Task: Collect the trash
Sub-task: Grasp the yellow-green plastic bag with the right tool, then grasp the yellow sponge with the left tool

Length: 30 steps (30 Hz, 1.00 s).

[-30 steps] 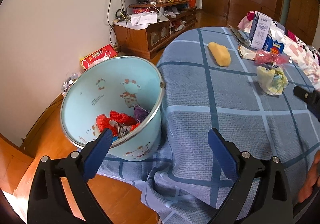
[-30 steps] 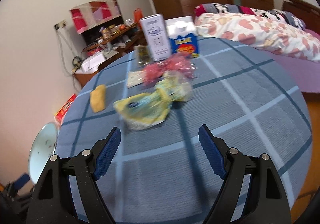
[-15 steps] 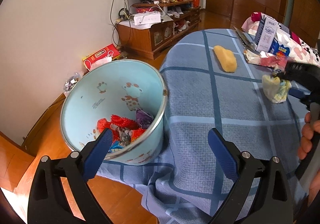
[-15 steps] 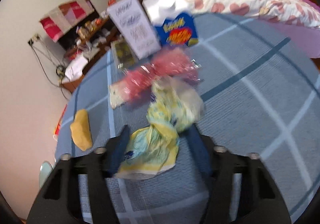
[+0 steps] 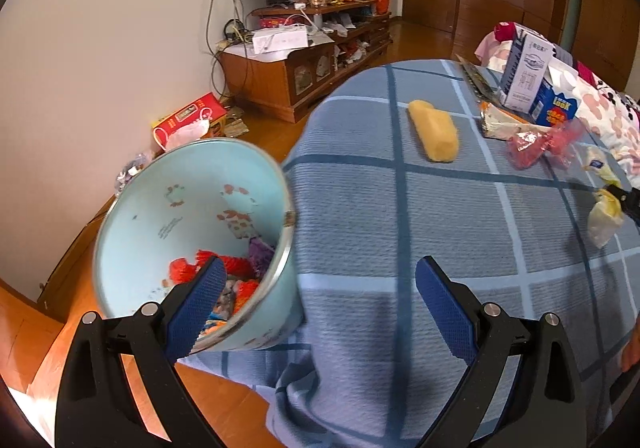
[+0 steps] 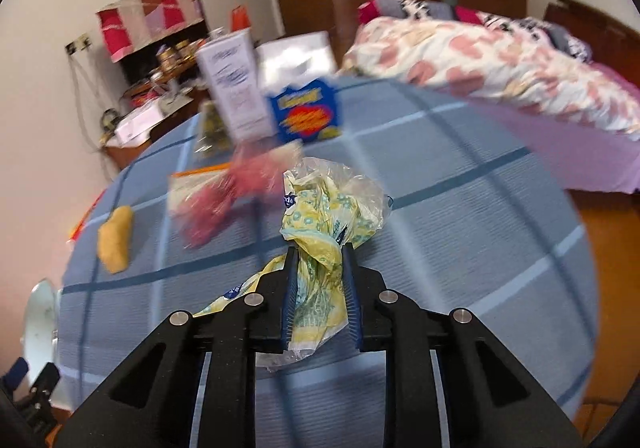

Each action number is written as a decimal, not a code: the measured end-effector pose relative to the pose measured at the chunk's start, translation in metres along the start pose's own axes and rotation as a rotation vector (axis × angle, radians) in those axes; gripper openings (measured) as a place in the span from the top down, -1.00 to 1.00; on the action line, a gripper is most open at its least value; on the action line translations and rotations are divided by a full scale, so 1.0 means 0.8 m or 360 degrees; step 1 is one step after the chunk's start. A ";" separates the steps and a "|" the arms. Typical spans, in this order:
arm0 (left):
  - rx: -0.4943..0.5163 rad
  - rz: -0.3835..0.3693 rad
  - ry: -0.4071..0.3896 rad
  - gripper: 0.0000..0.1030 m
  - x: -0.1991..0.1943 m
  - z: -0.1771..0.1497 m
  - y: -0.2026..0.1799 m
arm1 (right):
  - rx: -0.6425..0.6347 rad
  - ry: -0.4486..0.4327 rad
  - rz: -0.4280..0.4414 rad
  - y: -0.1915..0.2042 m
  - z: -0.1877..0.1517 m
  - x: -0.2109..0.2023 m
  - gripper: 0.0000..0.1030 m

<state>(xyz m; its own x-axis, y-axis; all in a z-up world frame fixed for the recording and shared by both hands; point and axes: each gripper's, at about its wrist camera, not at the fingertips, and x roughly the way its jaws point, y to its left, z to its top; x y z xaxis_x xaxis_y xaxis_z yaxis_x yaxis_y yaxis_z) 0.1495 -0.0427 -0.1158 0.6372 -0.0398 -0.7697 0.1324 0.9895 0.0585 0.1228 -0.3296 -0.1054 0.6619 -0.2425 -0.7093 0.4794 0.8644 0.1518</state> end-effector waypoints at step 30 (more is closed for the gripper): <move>0.0060 -0.0085 0.0060 -0.21 0.129 0.134 -0.131 | -0.0184 -0.0379 -0.0317 -0.019 0.024 0.003 0.57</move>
<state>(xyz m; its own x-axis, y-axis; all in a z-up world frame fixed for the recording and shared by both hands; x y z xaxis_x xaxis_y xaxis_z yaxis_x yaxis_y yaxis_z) 0.2829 -0.1651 -0.1335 0.5997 -0.0862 -0.7956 0.1944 0.9801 0.0404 0.1286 -0.3516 -0.0959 0.6845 -0.4963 -0.5340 0.5534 0.8306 -0.0626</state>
